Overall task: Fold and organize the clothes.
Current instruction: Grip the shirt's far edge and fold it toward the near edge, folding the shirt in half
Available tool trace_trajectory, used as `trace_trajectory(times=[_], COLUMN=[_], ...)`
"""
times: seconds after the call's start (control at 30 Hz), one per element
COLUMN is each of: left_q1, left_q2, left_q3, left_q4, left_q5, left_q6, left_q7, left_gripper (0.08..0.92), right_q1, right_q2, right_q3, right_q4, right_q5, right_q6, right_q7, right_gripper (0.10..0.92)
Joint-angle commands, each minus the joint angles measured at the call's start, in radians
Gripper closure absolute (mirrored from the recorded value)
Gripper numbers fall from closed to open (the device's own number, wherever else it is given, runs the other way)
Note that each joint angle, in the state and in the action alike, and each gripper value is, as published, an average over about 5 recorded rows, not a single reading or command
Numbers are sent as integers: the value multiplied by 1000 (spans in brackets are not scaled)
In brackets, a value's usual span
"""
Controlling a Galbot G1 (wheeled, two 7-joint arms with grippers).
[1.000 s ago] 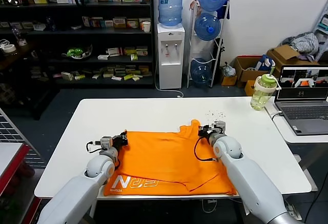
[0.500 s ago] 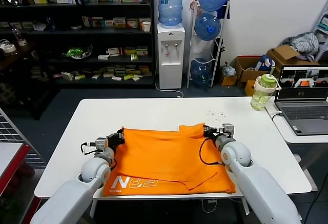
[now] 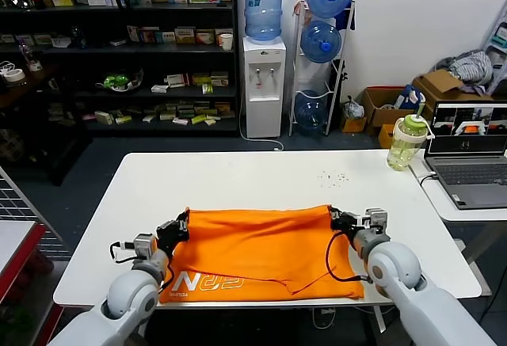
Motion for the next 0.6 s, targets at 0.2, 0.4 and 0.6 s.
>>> trace_trajectory(times=[0.2, 0.4, 0.6], left_q1=[200, 214, 231], left_q2=[57, 60, 64], left_q3=[-37, -38, -40], left_q4=[-177, -186, -186], left_q5=[34, 44, 57], left_q6=[-8, -11, -19], left_q7=[-28, -37, -43], left_gripper=[903, 903, 903], right_q1=[-234, -294, -328], right_q2=[-100, -102, -99], right_q3=[116, 145, 157], right_q4=[249, 284, 293], right_q5=[71, 73, 66], right_q6=[-51, -63, -68], right_q7=[70, 82, 85], right_gripper=[901, 901, 901])
